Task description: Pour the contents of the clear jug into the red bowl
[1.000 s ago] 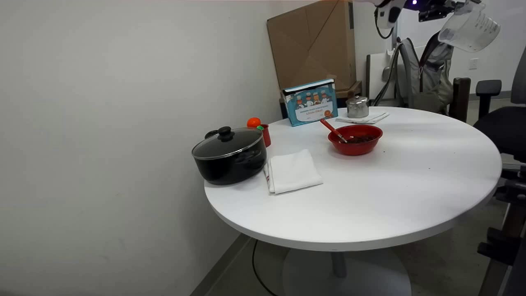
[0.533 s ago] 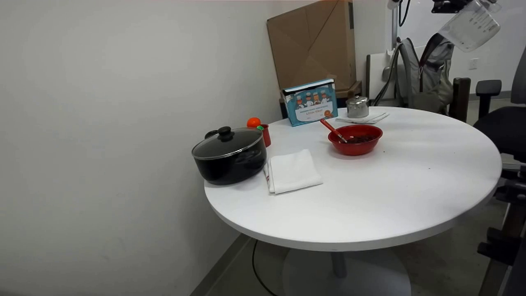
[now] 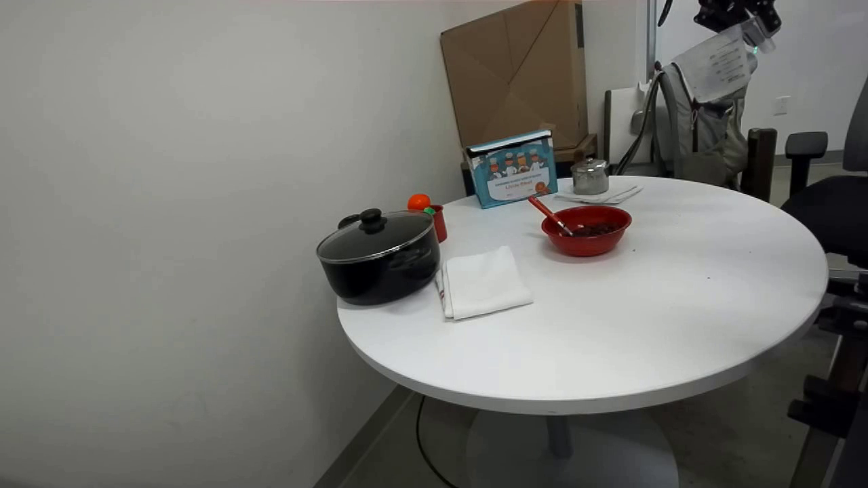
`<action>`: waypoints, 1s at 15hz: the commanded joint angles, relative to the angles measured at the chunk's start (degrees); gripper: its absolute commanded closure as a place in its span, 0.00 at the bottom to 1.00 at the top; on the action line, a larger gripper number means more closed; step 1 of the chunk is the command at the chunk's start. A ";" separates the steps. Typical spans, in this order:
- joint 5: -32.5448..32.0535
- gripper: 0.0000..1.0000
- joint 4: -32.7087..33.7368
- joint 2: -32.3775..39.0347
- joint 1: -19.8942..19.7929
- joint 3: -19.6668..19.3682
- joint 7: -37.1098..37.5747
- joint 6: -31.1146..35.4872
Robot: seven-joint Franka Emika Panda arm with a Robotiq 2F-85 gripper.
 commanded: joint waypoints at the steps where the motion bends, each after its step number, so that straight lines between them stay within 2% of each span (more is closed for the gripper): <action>1: 0.55 0.89 -2.86 -0.08 -0.33 -1.44 6.71 12.09; 6: 0.96 0.89 -7.10 3.11 -1.14 -3.26 19.75 28.86; 11: -2.64 0.89 -11.02 10.10 -0.66 -6.19 38.69 45.68; 13: -4.46 0.89 -11.26 13.27 0.12 -7.84 47.15 49.88; 15: -5.69 0.89 -10.63 16.45 0.88 -9.40 55.32 51.32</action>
